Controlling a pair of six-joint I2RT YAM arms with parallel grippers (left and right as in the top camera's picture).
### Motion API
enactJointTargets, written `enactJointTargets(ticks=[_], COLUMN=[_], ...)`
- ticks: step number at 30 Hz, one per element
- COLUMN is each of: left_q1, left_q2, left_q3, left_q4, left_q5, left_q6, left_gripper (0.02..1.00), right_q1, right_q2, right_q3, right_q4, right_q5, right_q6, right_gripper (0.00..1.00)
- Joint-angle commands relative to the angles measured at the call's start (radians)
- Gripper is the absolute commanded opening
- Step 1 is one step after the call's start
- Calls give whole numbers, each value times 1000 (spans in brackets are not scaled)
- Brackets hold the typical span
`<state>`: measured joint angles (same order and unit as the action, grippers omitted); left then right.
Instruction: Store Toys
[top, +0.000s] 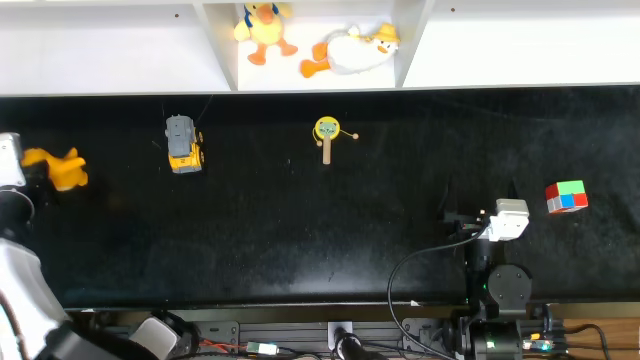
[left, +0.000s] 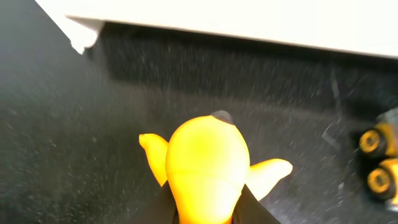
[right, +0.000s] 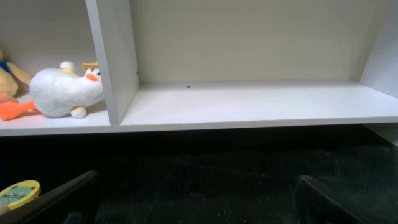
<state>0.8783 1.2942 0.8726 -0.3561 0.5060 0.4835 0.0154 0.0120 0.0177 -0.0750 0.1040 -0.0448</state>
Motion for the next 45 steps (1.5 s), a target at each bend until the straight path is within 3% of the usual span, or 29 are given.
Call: enactJointTargets(ticks=[1, 4, 8, 12, 19, 25, 45], left_q1=[-46, -85, -170, -257, -367, -413, -427], left_q2=[-48, -49, -49, -48, -37, 58, 265], left_q3=[26, 26, 27, 47, 162, 292, 421], left_q4=[9, 34, 77, 96, 48, -2, 87], left_q5=[54, 42, -100, -174, -381, -449, -463], left_q6=[-136, -196, -315, -369, -497, -539, -541], left_gripper=[51, 58, 42, 47, 64, 53, 40], right_q1=[6, 6, 6, 6, 6, 6, 6], right_q2=[-8, -8, -8, -8, -8, -8, -8], right_q3=[-13, -13, -13, -13, -13, -13, -13], right_q4=[5, 5, 5, 5, 5, 5, 5], right_q5=[-3, -3, -3, -3, -3, -3, -3], right_q6=[4, 4, 5, 4, 4, 4, 4], right_gripper=[996, 996, 996, 996, 993, 993, 993])
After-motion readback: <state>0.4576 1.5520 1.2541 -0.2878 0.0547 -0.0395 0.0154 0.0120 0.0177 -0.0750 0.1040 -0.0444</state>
